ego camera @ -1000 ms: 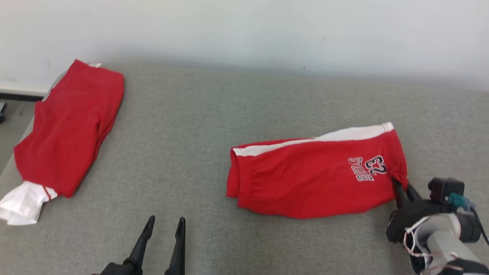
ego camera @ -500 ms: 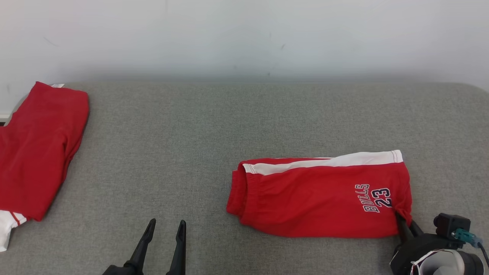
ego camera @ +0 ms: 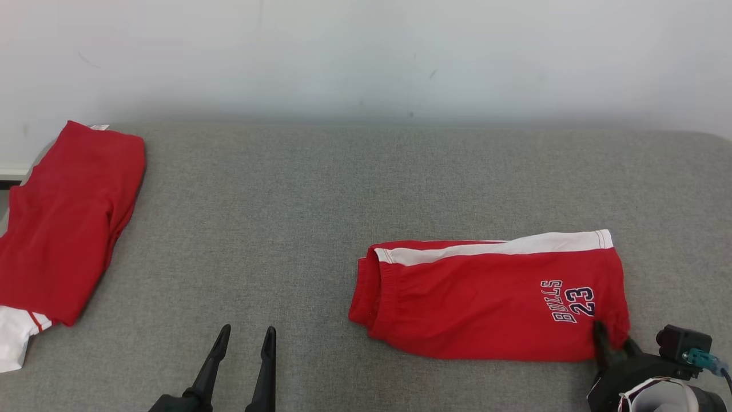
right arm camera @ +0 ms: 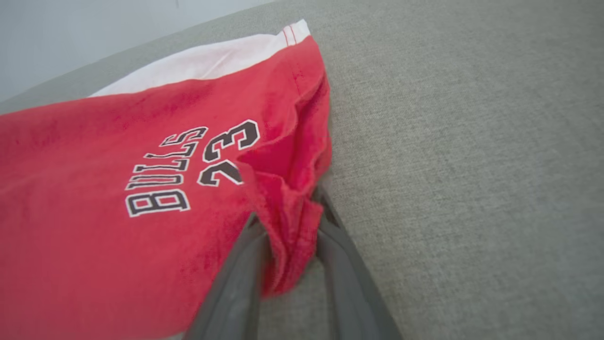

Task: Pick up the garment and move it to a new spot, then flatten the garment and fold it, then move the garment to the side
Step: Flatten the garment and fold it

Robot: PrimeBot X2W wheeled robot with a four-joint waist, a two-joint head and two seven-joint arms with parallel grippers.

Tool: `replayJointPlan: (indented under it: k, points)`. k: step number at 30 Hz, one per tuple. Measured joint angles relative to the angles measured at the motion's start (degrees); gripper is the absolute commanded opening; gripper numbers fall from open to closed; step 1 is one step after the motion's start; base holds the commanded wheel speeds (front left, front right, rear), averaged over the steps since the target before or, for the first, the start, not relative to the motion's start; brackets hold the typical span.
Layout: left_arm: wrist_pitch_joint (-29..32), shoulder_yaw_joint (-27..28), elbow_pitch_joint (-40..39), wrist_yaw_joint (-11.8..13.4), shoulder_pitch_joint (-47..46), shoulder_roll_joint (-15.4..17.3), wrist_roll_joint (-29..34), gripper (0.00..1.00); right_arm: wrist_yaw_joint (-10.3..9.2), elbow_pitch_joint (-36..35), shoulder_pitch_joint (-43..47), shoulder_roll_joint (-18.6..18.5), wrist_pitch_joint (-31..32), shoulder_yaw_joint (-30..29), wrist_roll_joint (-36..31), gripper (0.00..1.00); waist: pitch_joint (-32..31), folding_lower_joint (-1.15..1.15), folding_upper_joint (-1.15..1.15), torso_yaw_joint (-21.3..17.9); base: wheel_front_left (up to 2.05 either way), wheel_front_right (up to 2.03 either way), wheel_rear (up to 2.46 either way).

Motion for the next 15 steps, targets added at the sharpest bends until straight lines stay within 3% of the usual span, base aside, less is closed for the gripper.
replayJointPlan:
  k: [7,15]
  points:
    - [0.00,0.12,-0.16,0.00,0.65,-0.05,0.00,1.00,0.00,-1.56,-1.93,-2.38,-0.04,-0.94,-0.88,1.00,-0.70,0.00,0.00,-0.43,0.00,0.00,0.00]
    - [0.00,0.08,-0.43,0.00,0.52,-0.09,-0.07,1.00,0.00,3.76,-7.93,-3.01,3.02,0.76,-5.23,1.00,0.31,0.00,0.00,-0.69,0.00,0.00,0.00]
